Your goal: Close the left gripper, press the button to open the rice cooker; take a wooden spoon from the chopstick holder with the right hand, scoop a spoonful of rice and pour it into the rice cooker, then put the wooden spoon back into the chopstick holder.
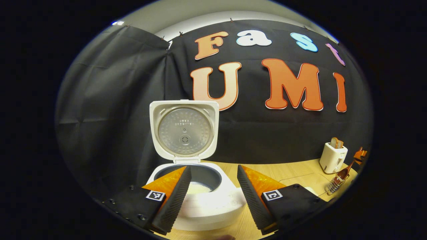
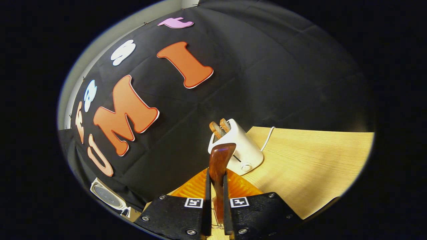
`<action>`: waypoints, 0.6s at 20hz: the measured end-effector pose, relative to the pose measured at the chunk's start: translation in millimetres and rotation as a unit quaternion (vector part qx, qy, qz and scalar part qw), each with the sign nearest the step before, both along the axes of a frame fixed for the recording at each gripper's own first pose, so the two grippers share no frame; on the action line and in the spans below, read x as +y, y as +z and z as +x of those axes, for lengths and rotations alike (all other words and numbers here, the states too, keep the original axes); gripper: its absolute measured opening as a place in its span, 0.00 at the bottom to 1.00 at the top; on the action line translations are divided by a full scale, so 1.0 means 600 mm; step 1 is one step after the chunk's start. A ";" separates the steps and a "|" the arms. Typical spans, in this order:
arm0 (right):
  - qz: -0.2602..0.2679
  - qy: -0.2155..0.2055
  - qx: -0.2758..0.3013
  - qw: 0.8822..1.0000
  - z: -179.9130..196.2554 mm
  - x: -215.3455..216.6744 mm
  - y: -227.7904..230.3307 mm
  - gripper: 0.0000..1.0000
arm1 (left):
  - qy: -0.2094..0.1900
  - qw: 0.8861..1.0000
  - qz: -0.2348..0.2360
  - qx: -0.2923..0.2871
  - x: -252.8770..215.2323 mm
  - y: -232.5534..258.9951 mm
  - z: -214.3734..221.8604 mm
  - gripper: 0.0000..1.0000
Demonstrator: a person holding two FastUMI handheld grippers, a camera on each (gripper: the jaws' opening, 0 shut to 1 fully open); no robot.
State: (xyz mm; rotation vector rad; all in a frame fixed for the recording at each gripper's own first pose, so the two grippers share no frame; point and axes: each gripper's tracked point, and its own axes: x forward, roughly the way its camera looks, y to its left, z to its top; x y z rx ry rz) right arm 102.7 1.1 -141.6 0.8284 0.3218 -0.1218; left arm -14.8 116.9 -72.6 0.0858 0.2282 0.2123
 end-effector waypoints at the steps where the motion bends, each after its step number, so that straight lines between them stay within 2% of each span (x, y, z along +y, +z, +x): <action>1: -0.006 0.003 0.000 1.000 0.000 -0.001 0.001 0.16 | 0.003 1.000 0.006 -0.003 0.005 0.011 0.008 0.91; 3: -0.024 0.009 0.000 1.000 -0.003 0.000 0.000 0.20 | 0.011 1.000 -0.004 -0.016 0.009 0.040 0.023 0.91; 6: -0.057 0.007 0.003 0.998 -0.008 -0.013 0.004 0.32 | 0.018 0.999 -0.007 -0.028 0.023 0.075 0.049 0.90; 12: -0.096 0.006 -0.007 0.995 -0.024 -0.032 0.032 0.36 | 0.032 0.996 0.039 -0.073 0.041 0.160 0.083 0.89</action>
